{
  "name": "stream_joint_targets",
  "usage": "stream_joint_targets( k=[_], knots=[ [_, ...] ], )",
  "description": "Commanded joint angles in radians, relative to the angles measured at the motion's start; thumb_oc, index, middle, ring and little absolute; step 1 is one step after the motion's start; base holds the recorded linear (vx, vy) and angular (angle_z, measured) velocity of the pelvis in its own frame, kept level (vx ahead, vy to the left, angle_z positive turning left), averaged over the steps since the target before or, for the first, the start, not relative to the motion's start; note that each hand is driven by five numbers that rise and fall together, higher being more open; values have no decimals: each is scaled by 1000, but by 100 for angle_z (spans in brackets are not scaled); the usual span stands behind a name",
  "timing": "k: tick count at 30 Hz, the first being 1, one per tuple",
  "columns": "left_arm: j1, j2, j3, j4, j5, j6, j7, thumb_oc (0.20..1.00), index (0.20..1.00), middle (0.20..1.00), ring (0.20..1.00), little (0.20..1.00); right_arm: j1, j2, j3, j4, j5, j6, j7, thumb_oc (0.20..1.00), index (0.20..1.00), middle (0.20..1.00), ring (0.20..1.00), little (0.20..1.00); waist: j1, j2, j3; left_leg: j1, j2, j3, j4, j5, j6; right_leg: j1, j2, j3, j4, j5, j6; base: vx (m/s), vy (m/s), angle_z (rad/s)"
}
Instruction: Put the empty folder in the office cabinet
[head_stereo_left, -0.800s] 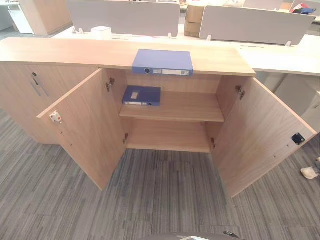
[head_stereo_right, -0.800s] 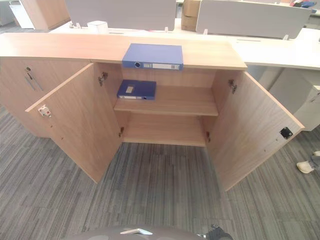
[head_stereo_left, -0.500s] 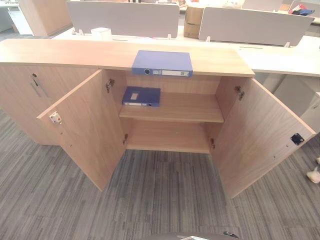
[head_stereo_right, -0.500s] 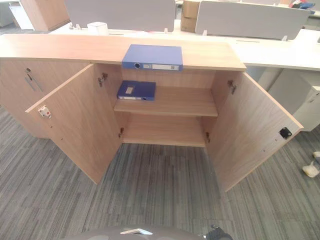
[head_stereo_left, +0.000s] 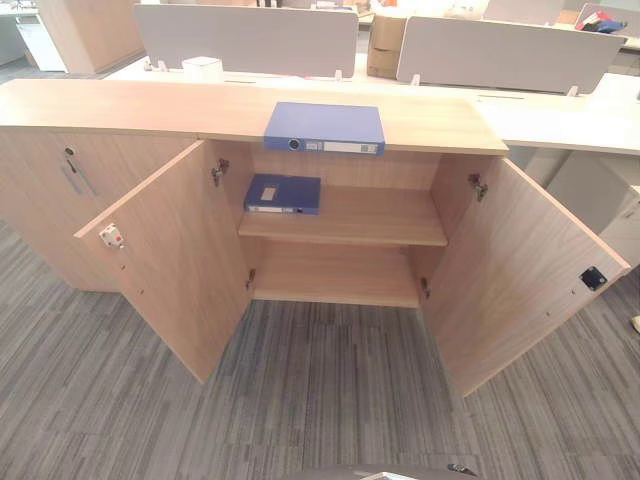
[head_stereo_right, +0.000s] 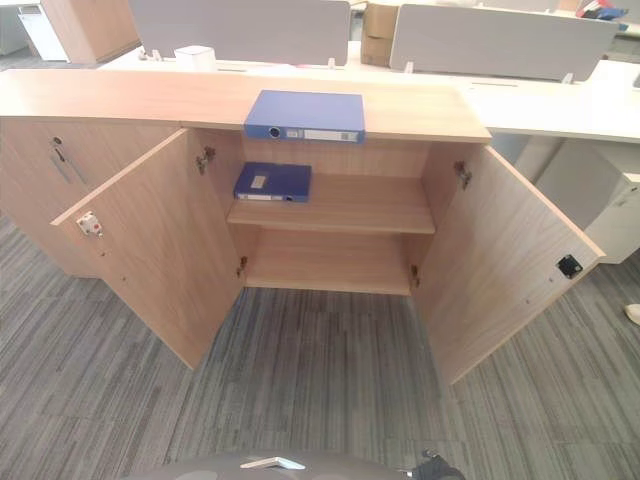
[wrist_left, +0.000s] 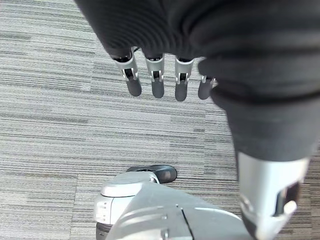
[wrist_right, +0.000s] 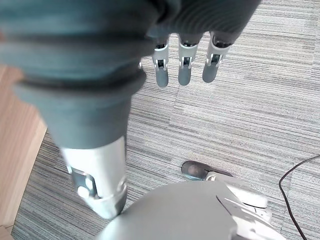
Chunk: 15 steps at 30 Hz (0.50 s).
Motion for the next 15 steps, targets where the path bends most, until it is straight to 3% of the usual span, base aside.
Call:
stream_joint_targets(
  k=[1,15],
  knots=[
    [-57,-10,14,79,-24,-6,-4,1000,1000,1000,1000,1000,-20,-22,20,54,-7,2,16,1000,1000,1000,1000,1000,8,13,-6,0,3,-1,-10,-39,-32,-11,-20,-8,13,7,82,0,0,0],
    [-57,-8,11,81,-16,-7,-4,1000,1000,1000,1000,1000,-19,-20,30,54,-20,3,18,1000,1000,1000,1000,1000,10,12,-5,0,5,-3,-10,-39,-34,-10,-18,-9,11,6,81,1,-2,0]
  ],
)
